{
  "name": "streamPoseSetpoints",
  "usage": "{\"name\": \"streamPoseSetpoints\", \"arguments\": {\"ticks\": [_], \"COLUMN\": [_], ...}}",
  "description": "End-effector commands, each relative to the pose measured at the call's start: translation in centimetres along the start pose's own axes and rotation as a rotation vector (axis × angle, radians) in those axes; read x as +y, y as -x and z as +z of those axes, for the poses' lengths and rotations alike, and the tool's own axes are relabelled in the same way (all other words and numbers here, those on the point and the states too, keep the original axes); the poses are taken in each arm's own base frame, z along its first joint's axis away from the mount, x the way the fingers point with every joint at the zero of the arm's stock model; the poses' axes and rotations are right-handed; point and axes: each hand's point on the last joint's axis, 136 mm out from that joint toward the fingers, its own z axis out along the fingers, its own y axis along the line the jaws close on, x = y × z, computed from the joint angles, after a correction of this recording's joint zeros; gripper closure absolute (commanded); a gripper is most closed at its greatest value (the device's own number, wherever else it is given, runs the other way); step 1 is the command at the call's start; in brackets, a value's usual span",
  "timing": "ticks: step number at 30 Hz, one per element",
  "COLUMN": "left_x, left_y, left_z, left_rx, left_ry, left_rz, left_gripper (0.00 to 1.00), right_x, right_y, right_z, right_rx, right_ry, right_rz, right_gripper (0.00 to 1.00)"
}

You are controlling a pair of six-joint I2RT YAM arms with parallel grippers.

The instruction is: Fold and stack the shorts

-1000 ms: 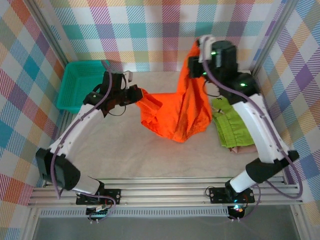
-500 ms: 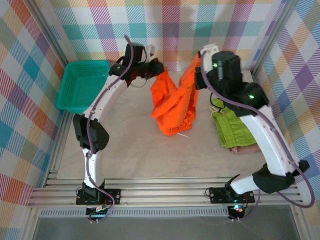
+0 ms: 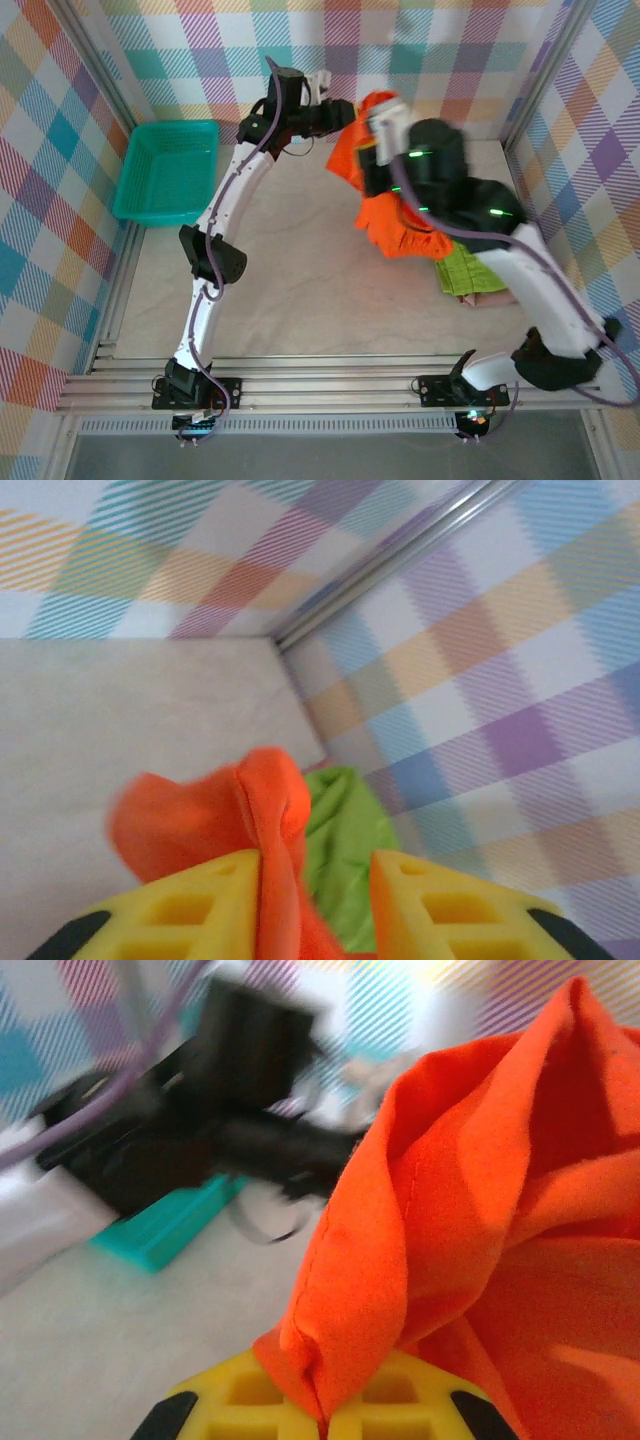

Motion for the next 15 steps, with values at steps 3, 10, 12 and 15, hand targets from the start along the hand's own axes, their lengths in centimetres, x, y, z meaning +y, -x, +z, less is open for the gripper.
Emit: {"name": "streamPoseSetpoints", "arguments": {"ticks": [3,10,12,15], "left_x": [8.2,9.6,9.2,9.0], "left_y": [0.0,3.7,3.3,1.0], "left_z": [-2.3,-11.3,-13.3,-14.7], "left_rx": [0.077,-0.025,-0.051,-0.050], "left_ry": [0.126,0.257,0.285,0.302], "left_rz": [-0.022,0.034,0.049,0.030], "left_gripper": [0.39,0.08,0.02,0.00], "right_x": [14.7,18.4,16.3,12.3], "right_y": [-11.1,-14.8,-14.8,-15.3], "right_z": [9.2,8.1,7.1,6.4], "right_rx": [0.291,0.375,0.329,0.317], "right_ry": [0.396,0.570,0.526,0.448], "right_rz": [0.187,0.251,0.259,0.298], "right_gripper": [0.46,0.23,0.12,0.06]}}
